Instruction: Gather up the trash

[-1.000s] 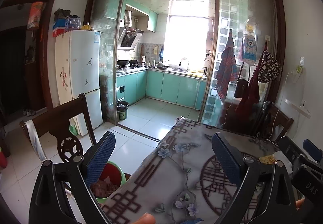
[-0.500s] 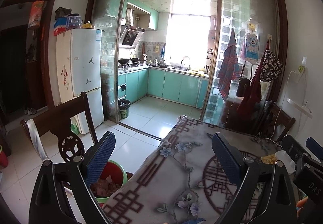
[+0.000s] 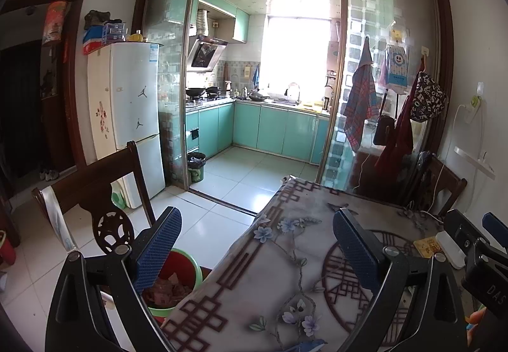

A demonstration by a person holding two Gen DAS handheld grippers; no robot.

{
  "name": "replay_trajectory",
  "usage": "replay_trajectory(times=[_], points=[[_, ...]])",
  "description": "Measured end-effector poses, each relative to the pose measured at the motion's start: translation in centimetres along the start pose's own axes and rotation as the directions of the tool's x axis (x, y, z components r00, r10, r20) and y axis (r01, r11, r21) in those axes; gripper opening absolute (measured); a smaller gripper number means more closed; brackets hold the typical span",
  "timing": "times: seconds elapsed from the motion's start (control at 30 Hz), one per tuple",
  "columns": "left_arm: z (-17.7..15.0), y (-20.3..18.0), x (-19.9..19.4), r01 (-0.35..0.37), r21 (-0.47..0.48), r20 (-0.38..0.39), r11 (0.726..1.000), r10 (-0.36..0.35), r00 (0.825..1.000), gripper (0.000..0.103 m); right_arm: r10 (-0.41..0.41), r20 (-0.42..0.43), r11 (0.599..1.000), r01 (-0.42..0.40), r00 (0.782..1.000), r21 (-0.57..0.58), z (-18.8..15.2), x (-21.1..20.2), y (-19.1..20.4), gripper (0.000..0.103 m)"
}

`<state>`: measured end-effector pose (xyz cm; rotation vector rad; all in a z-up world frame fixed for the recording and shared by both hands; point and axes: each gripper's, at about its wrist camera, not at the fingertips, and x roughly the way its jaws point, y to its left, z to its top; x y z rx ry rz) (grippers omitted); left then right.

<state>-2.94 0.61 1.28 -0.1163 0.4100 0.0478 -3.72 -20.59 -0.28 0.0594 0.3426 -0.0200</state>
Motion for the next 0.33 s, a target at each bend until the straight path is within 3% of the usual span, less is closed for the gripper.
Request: replay_trajectory(times=[0.23, 0.33], points=[[-0.5, -0.6, 0.8, -0.02, 0.03, -0.002, 0.999, 0.02, 1.0, 0.097, -0.007, -0.015, 1.0, 0.007, 1.0, 0.003, -0.2, 0.6, -0.4, 0.103], [-1.2, -1.2, 2.4, -0.001, 0.053, -0.05, 0.999, 0.003, 0.999, 0.097, -0.016, -0.036, 1.0, 0.016, 0.999, 0.003, -0.7, 1.3, -0.7, 0.103]])
